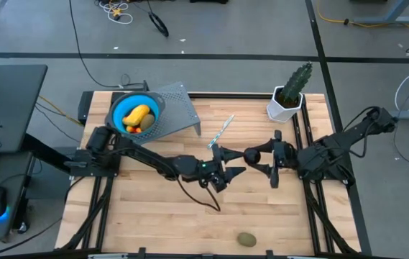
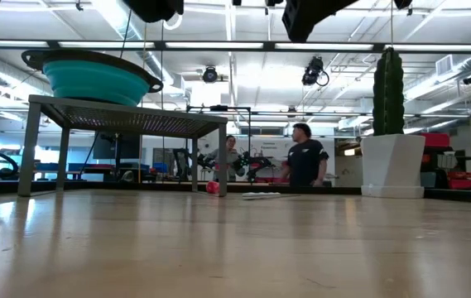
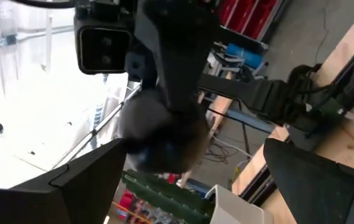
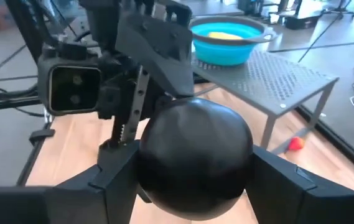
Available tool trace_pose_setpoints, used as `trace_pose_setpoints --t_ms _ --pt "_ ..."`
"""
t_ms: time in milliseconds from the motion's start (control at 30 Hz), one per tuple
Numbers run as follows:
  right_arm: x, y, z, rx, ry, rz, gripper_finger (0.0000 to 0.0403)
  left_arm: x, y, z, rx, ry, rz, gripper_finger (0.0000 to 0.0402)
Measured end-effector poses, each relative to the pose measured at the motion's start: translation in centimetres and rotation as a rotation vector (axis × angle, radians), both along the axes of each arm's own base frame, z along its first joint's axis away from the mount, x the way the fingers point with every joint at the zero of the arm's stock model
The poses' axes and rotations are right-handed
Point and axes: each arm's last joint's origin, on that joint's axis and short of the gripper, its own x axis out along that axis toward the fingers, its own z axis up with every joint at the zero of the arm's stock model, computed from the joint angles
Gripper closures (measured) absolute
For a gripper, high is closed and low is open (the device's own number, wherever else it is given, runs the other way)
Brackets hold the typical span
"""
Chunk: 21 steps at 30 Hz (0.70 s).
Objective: Pick & Place Fruit
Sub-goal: Put the black plum into the blue strainer bowl
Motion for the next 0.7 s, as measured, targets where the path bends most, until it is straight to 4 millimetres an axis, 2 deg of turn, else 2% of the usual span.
trace_pose_setpoints --t_ms 300,700 --pt "0.3 0.2 -2.0 0.001 0.037 0.004 0.0147 0.1 0.0 0.3 -0.022 -0.028 -0.005 0.0013" --pt "0.7 0.4 -3.0 0.056 -0.026 0.005 0.0146 0.0 -0.8 -0.3 -0.056 0.024 0.001 0.0013"
